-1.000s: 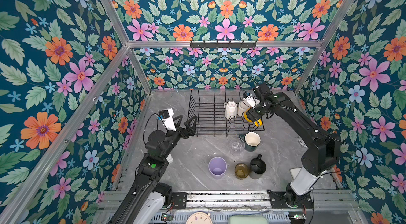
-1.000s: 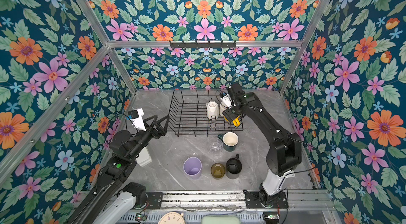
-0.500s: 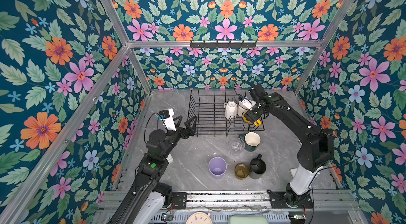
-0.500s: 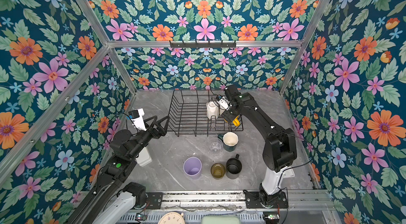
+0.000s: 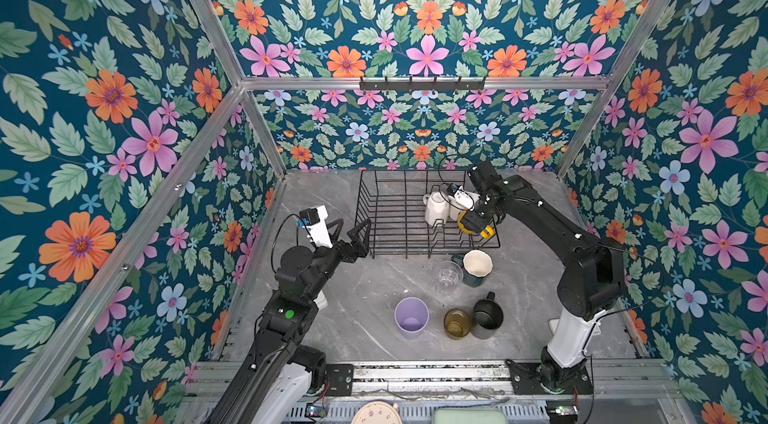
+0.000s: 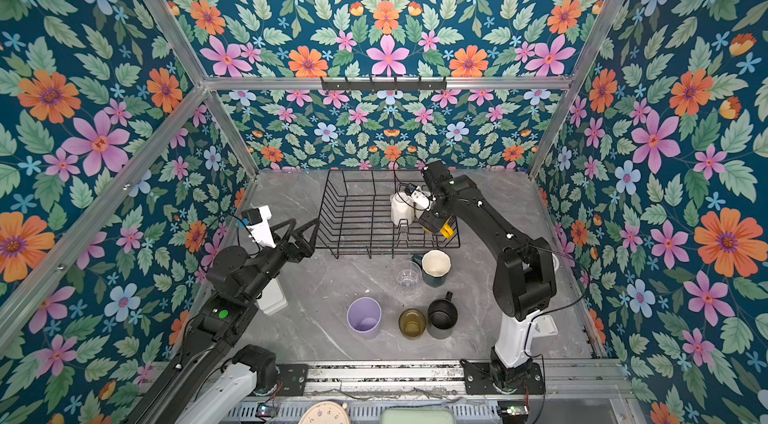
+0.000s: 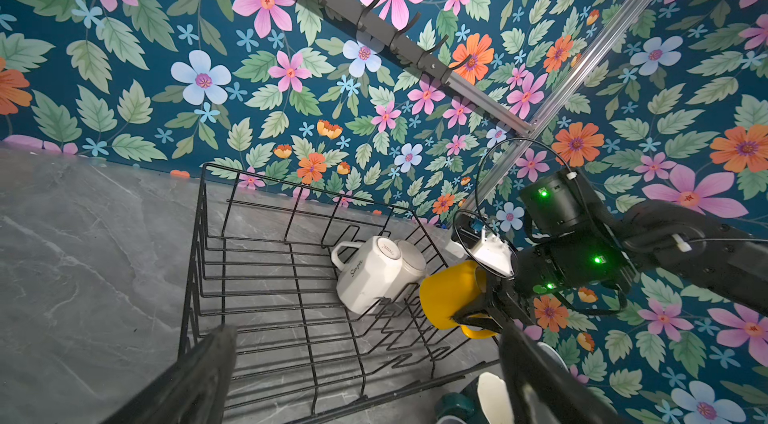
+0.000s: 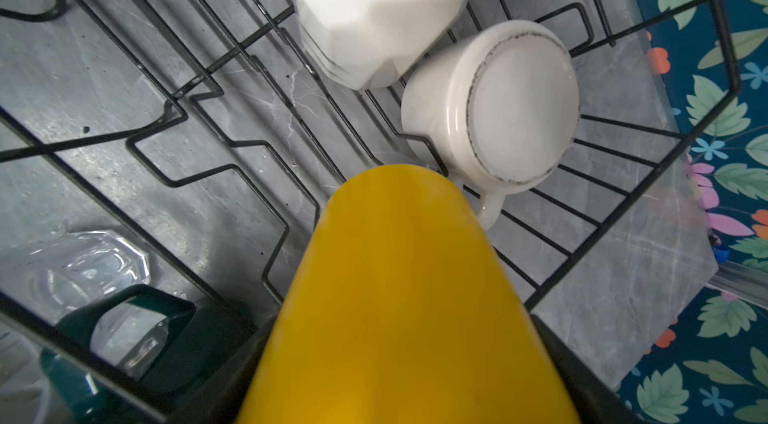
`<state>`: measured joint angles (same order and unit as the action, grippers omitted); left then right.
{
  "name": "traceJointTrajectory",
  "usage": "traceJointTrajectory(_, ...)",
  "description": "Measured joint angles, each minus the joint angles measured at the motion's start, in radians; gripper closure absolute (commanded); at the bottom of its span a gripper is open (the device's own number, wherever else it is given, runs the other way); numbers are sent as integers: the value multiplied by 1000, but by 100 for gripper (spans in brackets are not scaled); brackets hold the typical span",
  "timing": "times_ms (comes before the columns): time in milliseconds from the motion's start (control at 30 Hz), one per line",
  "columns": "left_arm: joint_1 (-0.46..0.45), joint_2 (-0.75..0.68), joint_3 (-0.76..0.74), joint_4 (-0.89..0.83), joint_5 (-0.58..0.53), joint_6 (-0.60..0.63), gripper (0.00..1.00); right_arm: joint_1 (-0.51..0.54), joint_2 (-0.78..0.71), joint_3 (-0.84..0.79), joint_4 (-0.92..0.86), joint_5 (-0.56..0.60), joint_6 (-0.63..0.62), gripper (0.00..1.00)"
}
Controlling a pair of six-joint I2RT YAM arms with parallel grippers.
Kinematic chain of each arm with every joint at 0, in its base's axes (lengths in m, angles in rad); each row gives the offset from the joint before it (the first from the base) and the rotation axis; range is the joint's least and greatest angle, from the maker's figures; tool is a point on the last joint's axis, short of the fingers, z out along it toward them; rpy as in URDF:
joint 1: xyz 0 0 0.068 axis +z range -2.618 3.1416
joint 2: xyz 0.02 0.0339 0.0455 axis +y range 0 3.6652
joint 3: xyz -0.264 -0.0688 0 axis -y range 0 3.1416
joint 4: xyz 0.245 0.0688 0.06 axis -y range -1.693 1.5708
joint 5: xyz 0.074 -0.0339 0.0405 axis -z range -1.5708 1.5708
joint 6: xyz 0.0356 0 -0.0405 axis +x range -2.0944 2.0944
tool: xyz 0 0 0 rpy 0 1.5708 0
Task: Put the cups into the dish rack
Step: 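Lower the yellow mug upside down into the rack with the right gripper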
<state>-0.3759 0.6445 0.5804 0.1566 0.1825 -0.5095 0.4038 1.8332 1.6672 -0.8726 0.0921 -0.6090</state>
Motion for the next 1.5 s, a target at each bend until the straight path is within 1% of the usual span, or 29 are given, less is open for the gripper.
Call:
traceJointTrajectory(200, 0, -2, 0, 0, -1, 3, 0, 2, 33, 24, -13, -26, -26, 100)
traceJointTrajectory(433, 0, -3, 0, -2, -4, 11, 0, 0, 68, 39, -28, -30, -48, 100)
traceJointTrajectory(867, 0, -3, 6, -37, -22, 14, 0, 0, 148, 75, -50, -25, -46, 100)
traceJointTrajectory(1000, 0, -6, 6, -45, -23, 14, 0, 0, 169, 86, -56, -25, -27, 94)
traceJointTrajectory(1100, 0, -7, 6, -47, -26, 15, 0, 0, 182, 90, -57, -25, -20, 85)
traceJointTrajectory(1167, 0, -6, 7, -50, -27, 17, 0, 0, 188, 93, -60, -25, -11, 77)
traceJointTrajectory(1267, 0, -4, 8, -52, -27, 17, 0, 0, 192, 96, -64, -26, 3, 61)
traceJointTrajectory(1333, 0, 0, 8, -53, -28, 17, 0, 0, 197, 97, -65, -27, 7, 54)
traceJointTrajectory(1500, 0, 0, 8, -57, -30, 17, 0, 0, 208, 101, -70, -30, 24, 44)
